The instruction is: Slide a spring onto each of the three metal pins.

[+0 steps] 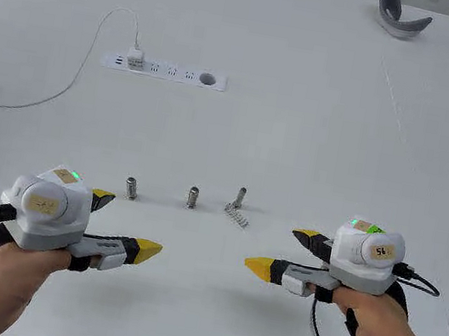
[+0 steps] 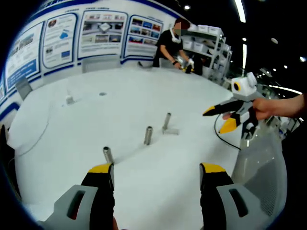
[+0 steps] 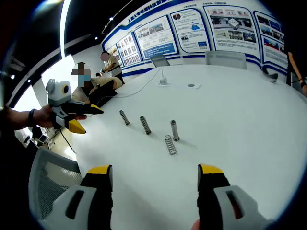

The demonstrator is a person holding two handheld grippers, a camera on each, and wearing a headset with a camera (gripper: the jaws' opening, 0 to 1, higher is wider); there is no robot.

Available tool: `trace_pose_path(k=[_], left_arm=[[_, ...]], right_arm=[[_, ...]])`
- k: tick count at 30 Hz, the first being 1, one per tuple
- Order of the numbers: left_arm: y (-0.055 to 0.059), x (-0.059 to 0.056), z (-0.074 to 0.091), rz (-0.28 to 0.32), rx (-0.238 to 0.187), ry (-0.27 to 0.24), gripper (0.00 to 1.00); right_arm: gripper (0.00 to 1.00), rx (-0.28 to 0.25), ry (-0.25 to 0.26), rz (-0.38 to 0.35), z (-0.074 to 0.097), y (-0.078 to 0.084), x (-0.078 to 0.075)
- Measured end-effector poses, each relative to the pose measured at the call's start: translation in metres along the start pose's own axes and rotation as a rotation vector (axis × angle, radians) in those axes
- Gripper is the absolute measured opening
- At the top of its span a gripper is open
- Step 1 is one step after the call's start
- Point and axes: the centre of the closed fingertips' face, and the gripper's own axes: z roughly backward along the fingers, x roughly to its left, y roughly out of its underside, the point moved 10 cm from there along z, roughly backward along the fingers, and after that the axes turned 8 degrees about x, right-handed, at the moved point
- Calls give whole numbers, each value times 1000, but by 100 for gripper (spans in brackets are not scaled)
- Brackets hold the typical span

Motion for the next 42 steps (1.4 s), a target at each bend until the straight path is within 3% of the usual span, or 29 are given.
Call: trace_pose_path(k=[5,16,22,34,42], left_arm=[[-6,-5,-8,-29,12,24,74],[-24,-27,-32,-160,65,111,75],[-32,-39,-48,-265,114,159,76],[-49,-59,-80,-549,229,219,76],[-57,-65,-101,-626,268,247,77]], right_arm=[[75,-3,0,-6,3,6,3],[77,-6,-6,-19,5,15,6],[78,-8,-8,-29,9,21,5],[79,-1,-25,-43,13,30,8],[79,5,-39,-27,10,28,10]])
